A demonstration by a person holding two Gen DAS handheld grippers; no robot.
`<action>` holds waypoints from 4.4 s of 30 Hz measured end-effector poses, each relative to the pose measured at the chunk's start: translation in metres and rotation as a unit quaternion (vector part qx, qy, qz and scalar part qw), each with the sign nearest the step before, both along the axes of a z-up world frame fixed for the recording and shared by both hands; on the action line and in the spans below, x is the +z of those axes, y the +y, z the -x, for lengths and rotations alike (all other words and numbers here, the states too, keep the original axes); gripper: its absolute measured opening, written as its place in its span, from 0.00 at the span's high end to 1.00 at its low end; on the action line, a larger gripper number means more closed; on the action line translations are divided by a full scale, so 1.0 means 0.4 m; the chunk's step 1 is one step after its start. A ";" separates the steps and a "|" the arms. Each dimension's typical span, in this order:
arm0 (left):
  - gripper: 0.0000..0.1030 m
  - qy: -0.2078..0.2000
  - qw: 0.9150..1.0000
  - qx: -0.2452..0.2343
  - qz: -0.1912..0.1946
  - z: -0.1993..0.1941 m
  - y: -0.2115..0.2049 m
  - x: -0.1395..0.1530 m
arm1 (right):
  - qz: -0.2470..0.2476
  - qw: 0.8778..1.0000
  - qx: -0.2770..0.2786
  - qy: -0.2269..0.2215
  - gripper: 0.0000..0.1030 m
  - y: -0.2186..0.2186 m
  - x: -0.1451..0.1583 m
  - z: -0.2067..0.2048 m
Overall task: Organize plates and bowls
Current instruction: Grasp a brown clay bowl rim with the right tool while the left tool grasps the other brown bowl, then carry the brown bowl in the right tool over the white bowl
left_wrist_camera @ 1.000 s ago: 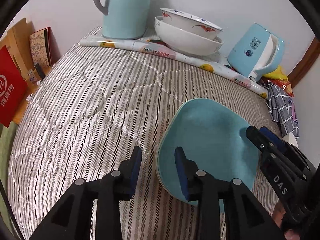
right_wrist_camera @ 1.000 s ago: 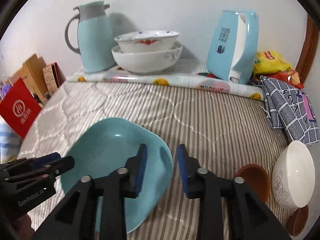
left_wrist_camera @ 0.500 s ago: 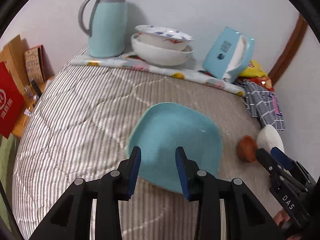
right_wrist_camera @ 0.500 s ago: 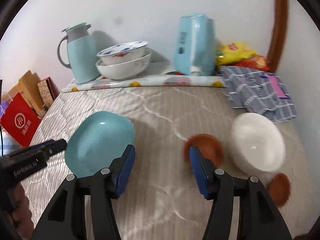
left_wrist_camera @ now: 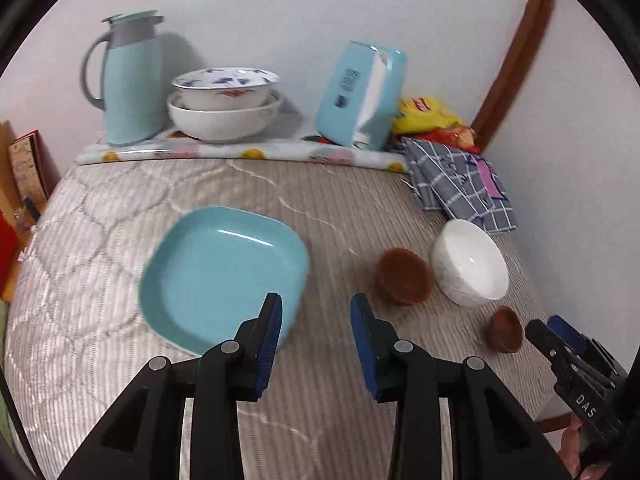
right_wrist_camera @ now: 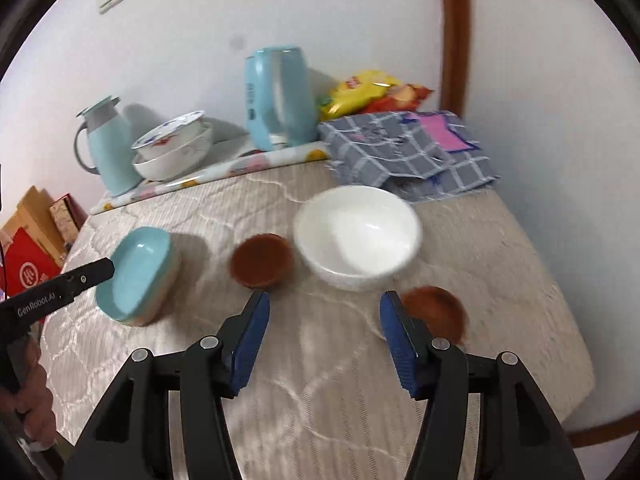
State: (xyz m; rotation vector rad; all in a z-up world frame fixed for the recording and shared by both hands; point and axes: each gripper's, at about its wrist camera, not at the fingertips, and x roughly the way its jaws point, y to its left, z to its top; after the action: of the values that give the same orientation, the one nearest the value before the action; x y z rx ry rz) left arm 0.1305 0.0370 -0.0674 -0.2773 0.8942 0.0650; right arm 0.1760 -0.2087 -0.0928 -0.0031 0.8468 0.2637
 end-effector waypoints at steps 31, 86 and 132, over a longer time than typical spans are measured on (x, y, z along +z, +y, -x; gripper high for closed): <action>0.67 0.063 0.998 -0.008 0.008 -0.177 -0.167 -0.159 | -0.016 0.995 -0.078 0.062 0.45 -0.273 -0.189 -0.106; 0.91 0.062 0.997 -0.046 0.016 -0.250 -0.199 -0.216 | 0.005 0.997 -0.065 0.035 0.92 -0.208 -0.226 -0.136; 0.91 -0.004 0.999 0.012 0.030 -0.130 0.024 -0.001 | -0.011 0.998 -0.053 -0.044 0.92 -0.063 0.024 -0.113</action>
State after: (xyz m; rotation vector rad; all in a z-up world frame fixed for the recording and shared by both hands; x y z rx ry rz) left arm 0.1824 0.0467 -0.0679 -0.3429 0.8861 0.0589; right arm 0.2212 -0.2338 -0.0832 0.0513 0.7539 0.1719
